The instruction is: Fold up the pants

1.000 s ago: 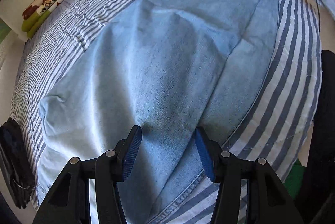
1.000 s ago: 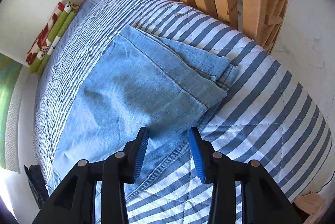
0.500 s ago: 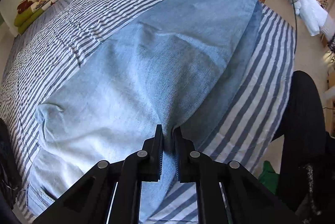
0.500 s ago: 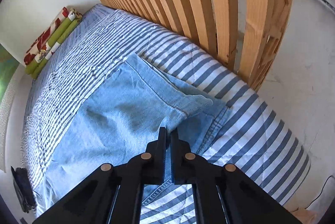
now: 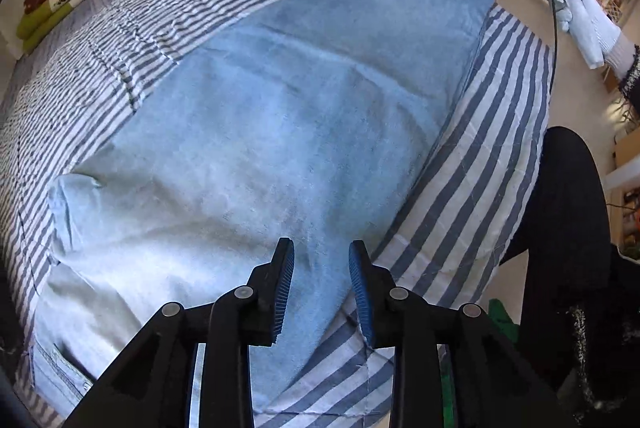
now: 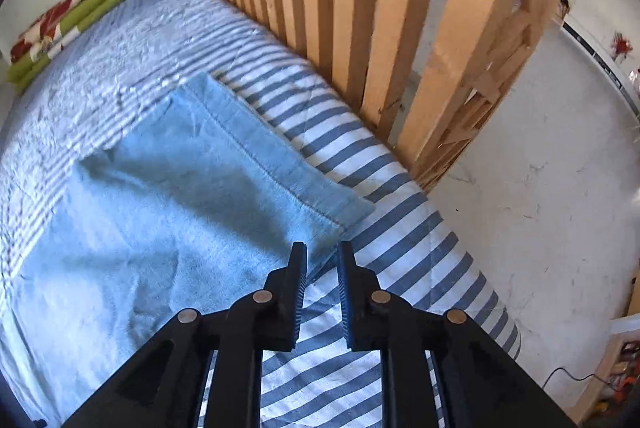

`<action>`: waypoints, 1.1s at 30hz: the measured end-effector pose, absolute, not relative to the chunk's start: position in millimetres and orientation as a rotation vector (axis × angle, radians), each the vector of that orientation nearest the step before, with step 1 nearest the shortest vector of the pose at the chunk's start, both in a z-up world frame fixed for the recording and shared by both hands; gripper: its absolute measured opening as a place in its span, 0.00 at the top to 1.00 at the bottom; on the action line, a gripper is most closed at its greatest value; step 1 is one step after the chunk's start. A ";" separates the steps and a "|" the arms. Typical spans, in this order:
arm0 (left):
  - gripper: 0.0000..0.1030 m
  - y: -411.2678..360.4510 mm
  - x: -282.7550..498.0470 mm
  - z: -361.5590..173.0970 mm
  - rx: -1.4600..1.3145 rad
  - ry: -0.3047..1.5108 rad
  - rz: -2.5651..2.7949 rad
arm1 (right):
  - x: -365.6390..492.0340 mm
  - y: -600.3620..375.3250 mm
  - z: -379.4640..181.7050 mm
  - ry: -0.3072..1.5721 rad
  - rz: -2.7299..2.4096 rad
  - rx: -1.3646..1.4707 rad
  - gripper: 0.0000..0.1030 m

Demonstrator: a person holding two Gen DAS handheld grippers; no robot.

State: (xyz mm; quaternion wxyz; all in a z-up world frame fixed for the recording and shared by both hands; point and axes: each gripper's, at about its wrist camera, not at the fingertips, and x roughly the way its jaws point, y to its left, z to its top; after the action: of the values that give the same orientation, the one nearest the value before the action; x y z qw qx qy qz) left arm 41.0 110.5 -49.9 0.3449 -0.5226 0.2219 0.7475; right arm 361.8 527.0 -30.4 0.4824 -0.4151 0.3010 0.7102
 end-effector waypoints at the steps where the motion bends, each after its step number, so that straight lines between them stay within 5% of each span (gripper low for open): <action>1: 0.70 109.3 37.4 -51.3 -1.363 0.583 1.958 | 361.7 526.2 -20.3 0.708 1.754 -0.988 0.86; 6: 0.70 101.8 27.0 -88.7 -1.484 0.617 1.921 | 338.2 530.5 1.9 0.553 1.821 -1.023 0.86; 10: 0.70 90.7 25.4 -86.0 -1.497 0.530 1.925 | 326.6 539.9 -24.3 0.611 1.873 -1.092 0.86; 12: 0.70 81.1 26.2 -80.4 -1.513 0.478 1.931 | 316.9 535.3 -48.7 0.682 1.922 -1.142 0.86; 16: 0.70 38.4 31.1 -52.4 -1.489 0.370 2.042 | 295.8 522.3 -93.9 0.533 1.777 -1.351 0.86; 20: 0.67 -41.8 25.7 -24.2 -1.494 0.211 2.250 | 285.7 509.6 -76.4 0.457 1.756 -1.301 0.86; 23: 0.54 -123.7 21.3 -12.6 -1.513 0.110 2.454 | 267.5 482.5 -43.2 0.449 1.859 -1.233 0.86; 25: 0.32 -178.1 22.3 -10.1 -1.540 0.006 2.575 | 245.6 454.0 -22.0 0.433 1.971 -1.211 0.85; 33: 0.25 -330.8 24.5 -42.8 -1.656 -0.503 2.655 | 136.2 290.0 9.5 0.388 2.416 -1.322 0.78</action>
State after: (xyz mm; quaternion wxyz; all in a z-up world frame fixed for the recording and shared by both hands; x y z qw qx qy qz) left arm 24.5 -330.8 -42.8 -0.0137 -0.5224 -0.1589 0.8376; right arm 136.2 290.0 9.5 0.1792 -0.4675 0.1372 0.8547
